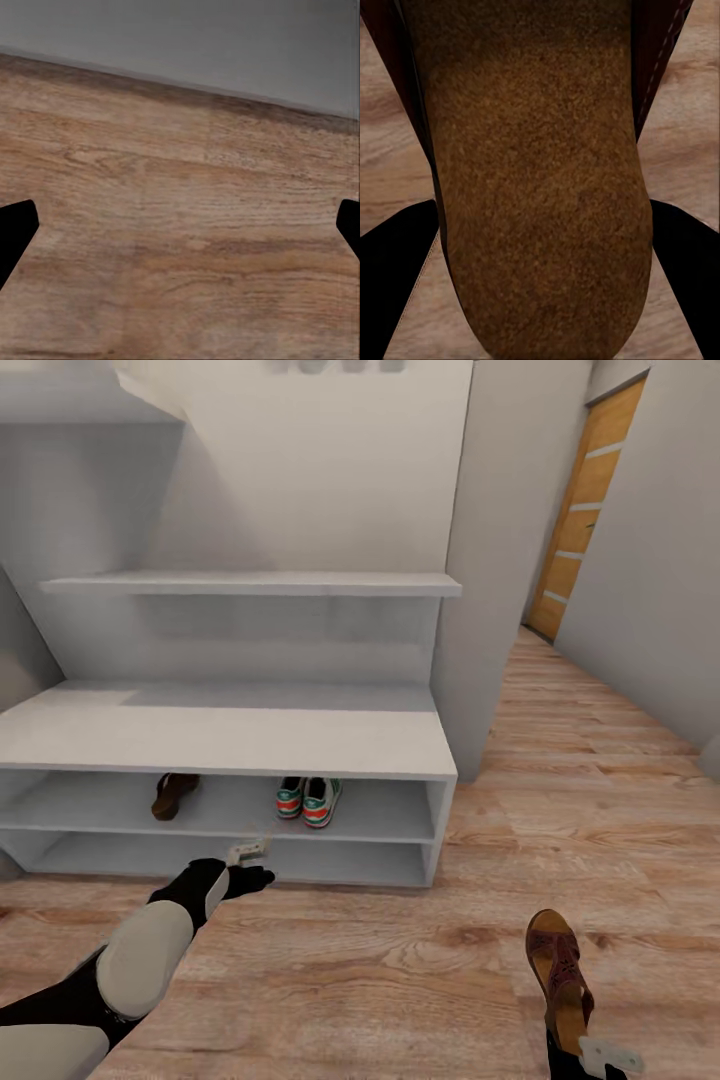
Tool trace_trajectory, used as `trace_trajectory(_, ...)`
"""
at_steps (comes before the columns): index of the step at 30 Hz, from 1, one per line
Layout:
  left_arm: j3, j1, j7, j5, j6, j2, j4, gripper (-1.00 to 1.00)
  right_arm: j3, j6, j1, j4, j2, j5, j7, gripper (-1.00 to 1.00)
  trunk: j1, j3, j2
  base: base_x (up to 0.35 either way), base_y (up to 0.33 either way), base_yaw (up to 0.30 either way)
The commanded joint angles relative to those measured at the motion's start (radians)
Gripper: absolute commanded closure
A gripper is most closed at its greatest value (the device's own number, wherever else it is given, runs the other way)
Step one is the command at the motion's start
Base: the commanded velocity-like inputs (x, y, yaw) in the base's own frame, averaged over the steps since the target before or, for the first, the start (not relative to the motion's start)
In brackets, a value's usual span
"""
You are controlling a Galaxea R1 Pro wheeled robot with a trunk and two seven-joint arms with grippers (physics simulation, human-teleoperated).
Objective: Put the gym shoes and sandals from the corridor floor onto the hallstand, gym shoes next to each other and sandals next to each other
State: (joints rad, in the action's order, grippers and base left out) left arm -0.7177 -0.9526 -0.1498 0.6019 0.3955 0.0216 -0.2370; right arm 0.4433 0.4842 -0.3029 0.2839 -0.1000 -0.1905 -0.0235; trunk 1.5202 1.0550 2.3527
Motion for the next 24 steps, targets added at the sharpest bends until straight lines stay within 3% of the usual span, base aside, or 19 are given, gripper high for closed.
trace_trajectory(1, -0.008, 0.023, -0.009, 0.01, -0.017, -0.003, -0.005, -1.0, 0.006, 0.004, -0.001, -0.001, 0.0, -0.01, -0.003, 1.0, -0.001, 0.001, 0.0, -0.215, 0.249, 0.0)
trace_trajectory(5, -0.007, 0.105, -0.021, 0.01, -0.118, -0.026, -0.006, -1.0, 0.006, 0.004, -0.001, -0.001, 0.0, -0.01, -0.002, 1.0, -0.001, 0.001, 0.0, -0.182, 0.267, 0.0)
trace_trajectory(13, -0.008, 0.27, -0.151, -0.001, -0.319, -0.126, -0.004, -1.0, 0.005, 0.004, -0.001, -0.002, 0.0, -0.012, -0.001, 1.0, -0.001, 0.001, 0.0, -0.038, 0.299, 0.0)
trace_trajectory(16, -0.013, 0.362, -0.188, -0.038, -0.441, -0.152, -0.004, -1.0, 0.005, 0.004, -0.001, -0.003, 0.0, -0.013, -0.001, 1.0, -0.001, 0.001, 0.0, -0.003, 0.307, 0.0)
trace_trajectory(19, -0.016, 0.45, -0.199, -0.083, -0.544, -0.163, -0.004, -1.0, 0.005, 0.004, -0.001, -0.003, 0.0, -0.013, -0.001, 1.0, -0.001, 0.001, 0.0, -0.001, 0.308, 0.0)
trace_trajectory(24, -0.017, 0.509, -0.202, -0.124, -0.602, -0.18, -0.005, -1.0, 0.005, 0.004, -0.001, -0.003, 0.0, -0.013, -0.001, 1.0, -0.001, 0.001, 0.0, 0.0, 0.309, 0.0)
